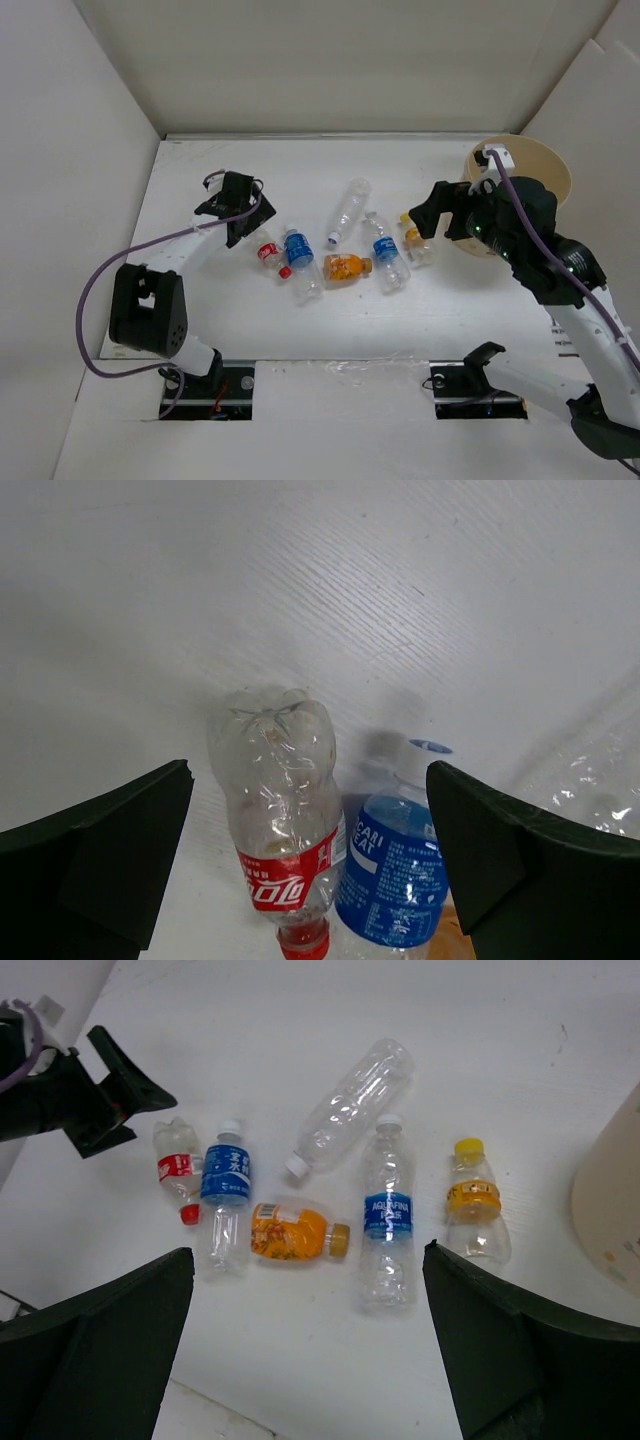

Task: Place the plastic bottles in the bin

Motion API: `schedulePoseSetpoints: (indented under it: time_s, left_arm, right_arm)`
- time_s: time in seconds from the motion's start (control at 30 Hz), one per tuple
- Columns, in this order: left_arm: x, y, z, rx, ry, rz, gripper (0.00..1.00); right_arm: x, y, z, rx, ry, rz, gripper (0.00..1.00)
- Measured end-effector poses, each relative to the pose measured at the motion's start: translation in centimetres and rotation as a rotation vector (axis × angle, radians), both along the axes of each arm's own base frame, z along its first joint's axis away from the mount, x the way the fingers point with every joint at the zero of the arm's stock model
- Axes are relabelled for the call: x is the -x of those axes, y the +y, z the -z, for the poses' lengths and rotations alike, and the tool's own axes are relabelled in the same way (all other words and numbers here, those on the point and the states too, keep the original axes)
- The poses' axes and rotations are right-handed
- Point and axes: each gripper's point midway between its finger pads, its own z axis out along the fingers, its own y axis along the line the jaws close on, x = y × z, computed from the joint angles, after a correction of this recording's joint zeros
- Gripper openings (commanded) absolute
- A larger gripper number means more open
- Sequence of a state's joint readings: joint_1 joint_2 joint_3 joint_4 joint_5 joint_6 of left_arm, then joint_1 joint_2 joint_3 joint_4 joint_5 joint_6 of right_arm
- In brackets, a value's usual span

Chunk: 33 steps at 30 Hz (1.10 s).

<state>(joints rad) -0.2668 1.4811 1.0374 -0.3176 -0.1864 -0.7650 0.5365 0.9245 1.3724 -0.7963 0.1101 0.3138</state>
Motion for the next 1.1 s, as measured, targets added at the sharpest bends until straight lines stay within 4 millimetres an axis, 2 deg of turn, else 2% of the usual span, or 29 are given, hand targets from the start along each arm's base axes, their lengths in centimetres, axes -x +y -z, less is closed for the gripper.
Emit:
schedulePoseSetpoints:
  time_s: [0.13,0.3,0.37,0.43,0.5,0.6,0.73,0.8,0.87,0.9,0.97,1.1]
  left_arm:
    - [-0.5,-0.3,2.7,0.011,0.051,-0.032,1.00]
    - [0.3,-0.1,6.3,0.009,0.129,-0.071,0.96]
    - [0.7,0.0,7.7,0.007,0.163,-0.084,0.84]
    - [0.4,0.0,7.9,0.012,0.153,-0.095,0.73]
    - [0.1,0.0,8.0,0.020,0.139,-0.108,0.34]
    - [-0.4,-0.1,7.8,0.031,0.117,-0.121,0.00]
    - [0.5,0.8,7.5,0.008,0.120,-0.167,0.00]
    - [1.3,1.5,6.1,-0.010,0.108,-0.181,0.00]
    - [1.1,1.7,3.3,-0.010,0.035,-0.158,0.00]
    - [0.7,1.5,0.3,-0.005,-0.047,-0.114,0.00]
    - [0.2,0.7,-3.2,0.012,-0.143,-0.060,0.00]
    - [-0.6,-2.2,-13.2,0.103,-0.415,0.099,0.00]
  right_arm:
    - [0.1,1.1,0.5,-0.003,0.006,-0.041,1.00]
    - [0.2,1.9,0.7,-0.010,0.004,-0.072,1.00]
    - [0.2,2.0,0.5,-0.014,-0.001,-0.077,1.00]
    - [0.2,2.3,0.5,-0.018,-0.006,-0.085,1.00]
    - [0.2,2.6,0.7,-0.018,-0.002,-0.094,1.00]
    - [0.1,3.2,1.0,-0.015,0.008,-0.116,1.00]
    - [0.1,4.8,1.0,-0.034,0.009,-0.177,1.00]
    - [0.3,6.1,0.8,-0.057,-0.002,-0.234,1.00]
    - [0.5,7.9,1.0,-0.084,-0.007,-0.310,1.00]
    - [0.6,8.8,1.3,-0.096,-0.007,-0.348,1.00]
    - [0.5,10.8,1.9,-0.119,0.006,-0.418,1.00]
    - [-0.3,15.3,3.4,-0.170,0.047,-0.547,1.00]
